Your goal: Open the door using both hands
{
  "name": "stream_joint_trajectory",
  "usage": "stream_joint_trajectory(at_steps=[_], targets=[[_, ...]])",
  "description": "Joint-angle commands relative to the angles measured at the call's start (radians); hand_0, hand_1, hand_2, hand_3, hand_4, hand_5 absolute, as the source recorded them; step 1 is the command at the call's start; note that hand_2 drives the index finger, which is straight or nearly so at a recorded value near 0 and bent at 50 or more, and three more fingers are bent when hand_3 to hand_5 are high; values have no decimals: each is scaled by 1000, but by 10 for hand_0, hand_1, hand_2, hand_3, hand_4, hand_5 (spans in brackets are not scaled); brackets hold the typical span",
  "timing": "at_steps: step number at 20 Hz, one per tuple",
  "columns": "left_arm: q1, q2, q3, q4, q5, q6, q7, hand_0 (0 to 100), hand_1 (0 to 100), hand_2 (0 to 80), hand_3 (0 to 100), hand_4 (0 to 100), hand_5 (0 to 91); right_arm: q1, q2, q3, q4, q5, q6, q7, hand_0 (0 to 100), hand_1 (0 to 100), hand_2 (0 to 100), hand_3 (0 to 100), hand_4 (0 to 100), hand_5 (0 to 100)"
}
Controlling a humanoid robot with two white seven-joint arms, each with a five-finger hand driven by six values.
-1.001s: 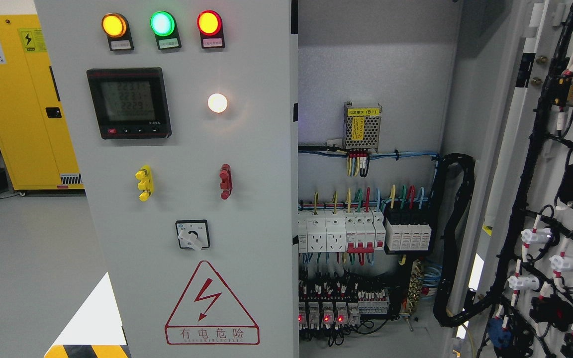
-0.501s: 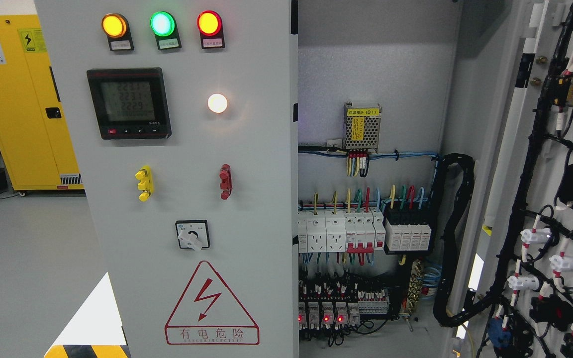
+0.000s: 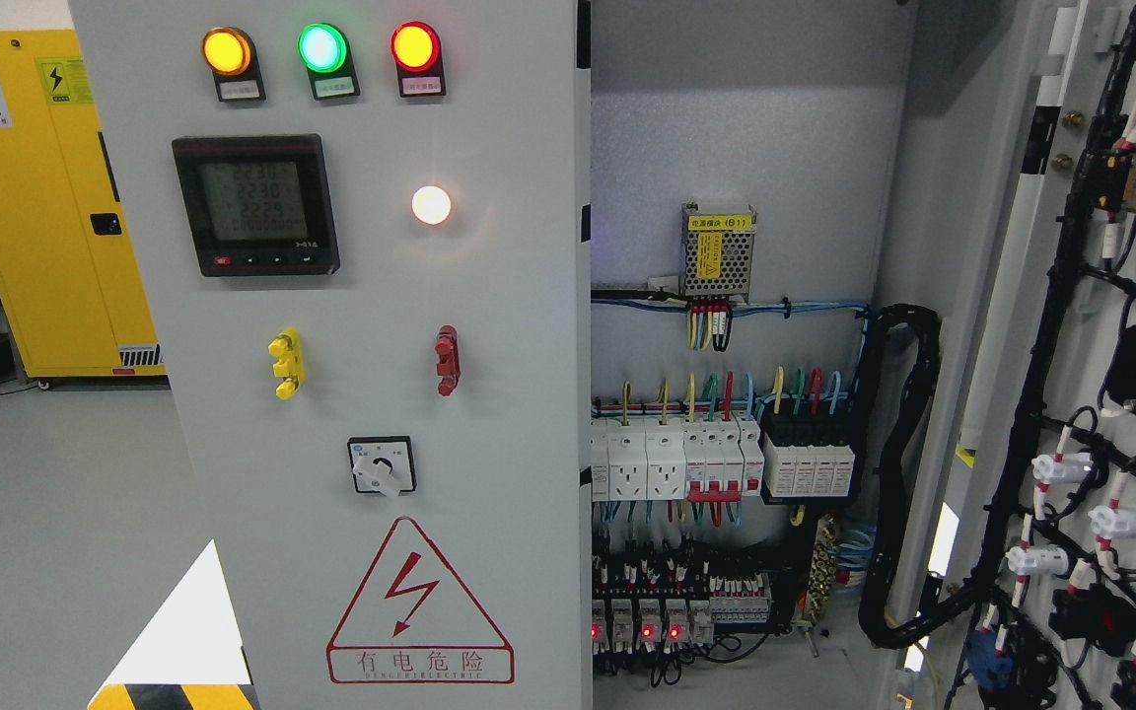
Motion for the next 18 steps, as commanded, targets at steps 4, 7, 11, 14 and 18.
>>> stream_joint_trajectory(at_steps=[4, 7, 11, 14, 18], targets=[[31, 12, -5, 54, -2, -1, -3, 0, 0, 0, 0, 0, 0, 233, -12, 92, -1055, -49, -2, 0, 201, 122, 0, 0, 0, 0], [29, 12, -8, 54, -10, -1, -3, 0, 0, 0, 0, 0, 0, 281, -28, 164, -1315, -162, -2, 0, 201, 121, 0, 0, 0, 0], [34, 13, -8, 54, -11, -1, -3, 0, 0, 0, 0, 0, 0, 284, -29, 219, -1521, -205, -6, 1, 201, 121, 0, 0, 0, 0], [34, 12, -5, 54, -7, -2, -3, 0, 0, 0, 0, 0, 0, 247, -29, 244, -1596, -207, -84, 1, 201, 121, 0, 0, 0, 0], [35, 10, -3, 54, -4, -2, -3, 0, 0, 0, 0, 0, 0, 145, -31, 256, -1603, -207, -193, 1, 201, 121, 0, 0, 0, 0]])
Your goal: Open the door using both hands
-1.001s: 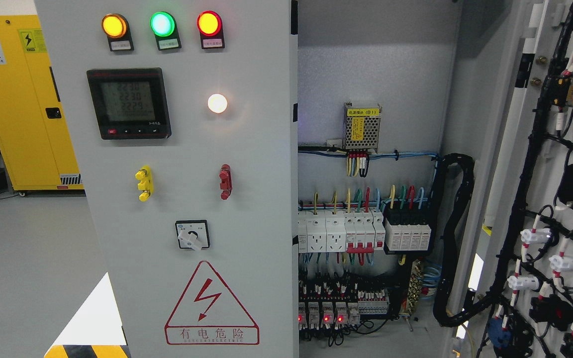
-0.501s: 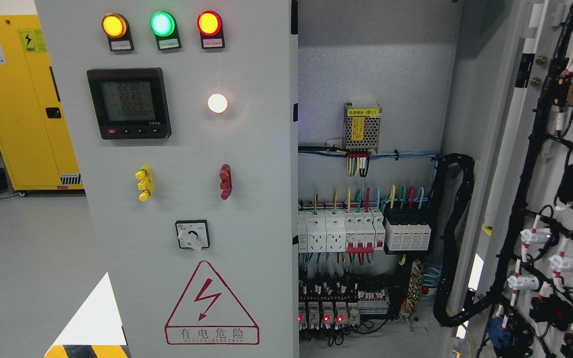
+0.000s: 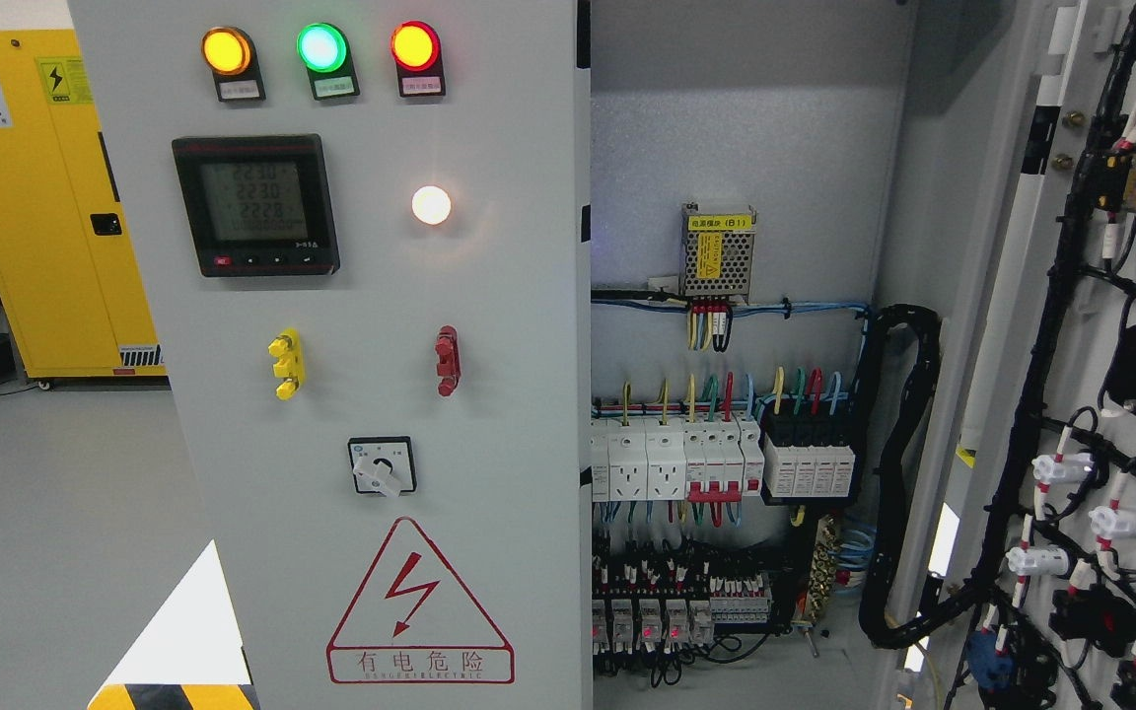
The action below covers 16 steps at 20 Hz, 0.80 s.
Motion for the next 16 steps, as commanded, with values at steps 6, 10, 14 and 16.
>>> stream_joint_trajectory(at_steps=[6, 10, 14, 16], targets=[[28, 22, -2, 33, 1, 1, 0, 0, 0, 0, 0, 0, 0, -259, 3, 121, -440, -7, -55, 3, 201, 121, 0, 0, 0, 0], [28, 22, -3, 31, 1, 1, 0, 0, 0, 0, 0, 0, 0, -432, 3, 88, -419, 9, -52, 3, 201, 122, 0, 0, 0, 0], [28, 22, -2, 31, 1, 1, 0, 0, 0, 0, 0, 0, 0, -555, 14, 71, -347, 9, 13, 3, 201, 122, 0, 0, 0, 0], [28, 22, -2, 31, 1, 1, 0, 0, 0, 0, 0, 0, 0, -624, 47, 74, -319, 9, 66, 3, 201, 123, 0, 0, 0, 0]])
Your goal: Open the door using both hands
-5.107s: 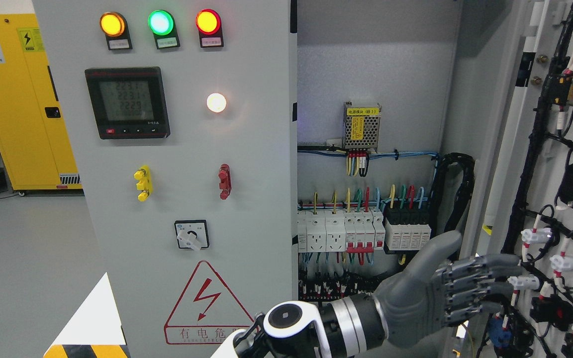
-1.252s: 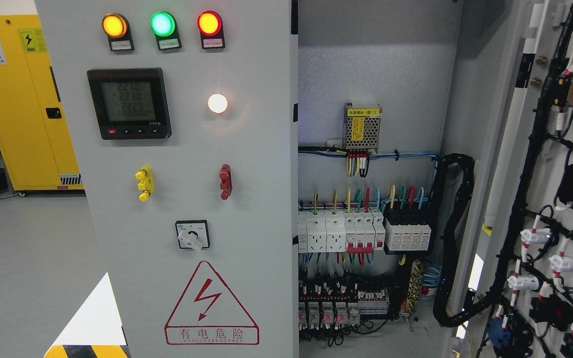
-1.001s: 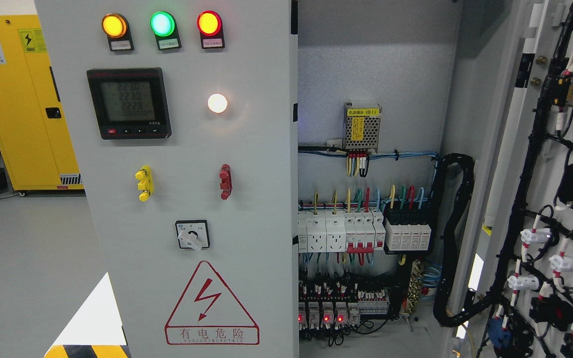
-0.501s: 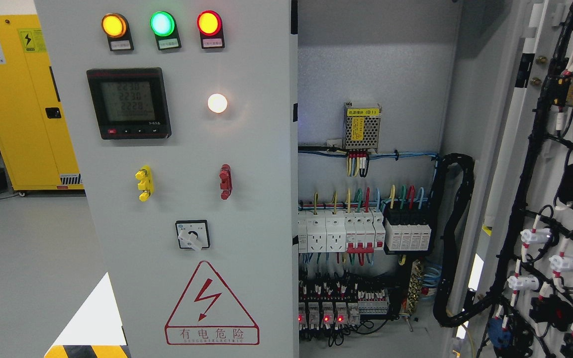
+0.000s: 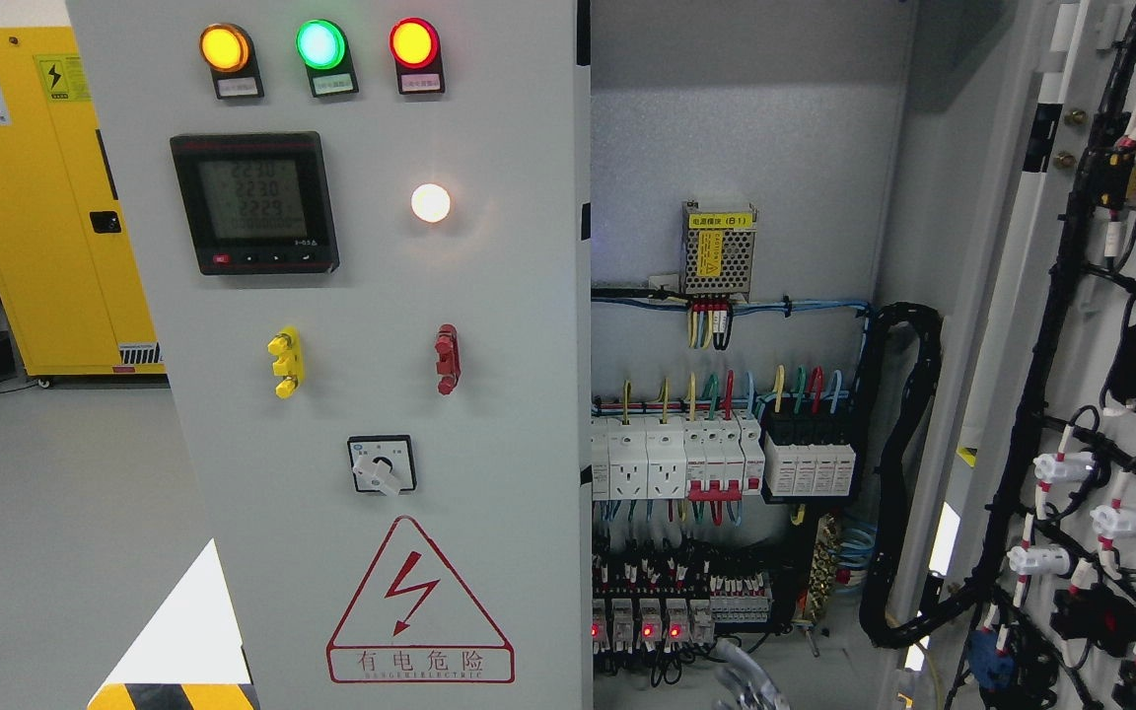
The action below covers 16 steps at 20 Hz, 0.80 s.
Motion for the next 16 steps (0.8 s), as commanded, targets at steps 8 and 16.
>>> stream_joint_trajectory(at_steps=[8, 16], targets=[[2, 24, 0, 27, 0, 1, 0, 0, 0, 0, 0, 0, 0, -446, 95, -11, 239, -7, 202, -1, 201, 122, 0, 0, 0, 0], [0, 9, 0, 29, 0, 1, 0, 0, 0, 0, 0, 0, 0, -592, 103, -49, 400, -13, 204, 2, 201, 122, 0, 0, 0, 0]])
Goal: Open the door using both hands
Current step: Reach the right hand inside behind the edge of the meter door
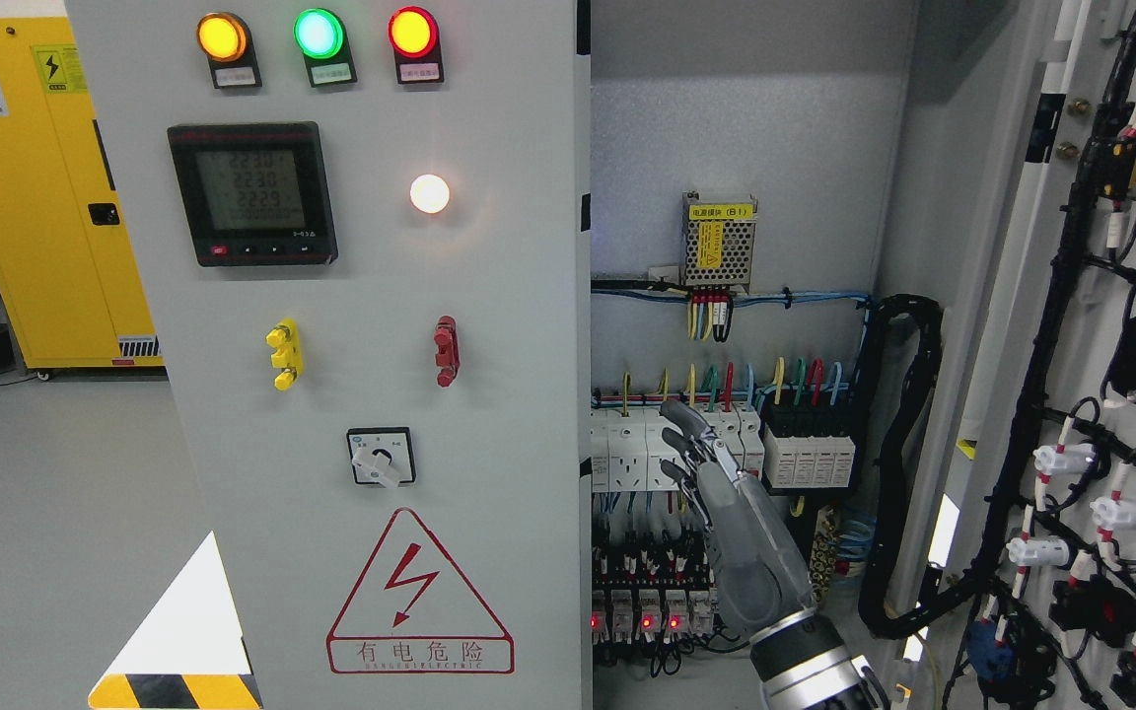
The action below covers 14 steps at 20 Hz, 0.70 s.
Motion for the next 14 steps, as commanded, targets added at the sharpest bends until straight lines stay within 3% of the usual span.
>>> stream_joint_trajectory(at_steps=[1, 3, 4, 10, 14], targets=[[1, 11, 0, 28, 0, 1, 0, 0, 0, 0, 0, 0, 0, -136, 36, -28, 207, -7, 11, 18, 201, 122, 0, 0, 0, 0], [1, 12, 0, 28, 0, 1, 0, 0, 0, 0, 0, 0, 0, -151, 34, -28, 224, -7, 35, 75, 201, 122, 0, 0, 0, 0], [1, 11, 0, 28, 0, 1, 0, 0, 0, 0, 0, 0, 0, -162, 34, -30, 231, -9, 44, 84, 201, 122, 0, 0, 0, 0], [1, 12, 0, 28, 0, 1, 0, 0, 0, 0, 0, 0, 0, -206, 34, -47, 270, -42, 89, 90, 201, 122, 0, 0, 0, 0], [1, 14, 0, 28, 0, 1, 0, 0, 0, 0, 0, 0, 0, -240, 33, -51, 276, -141, 158, 90, 201, 122, 0, 0, 0, 0]])
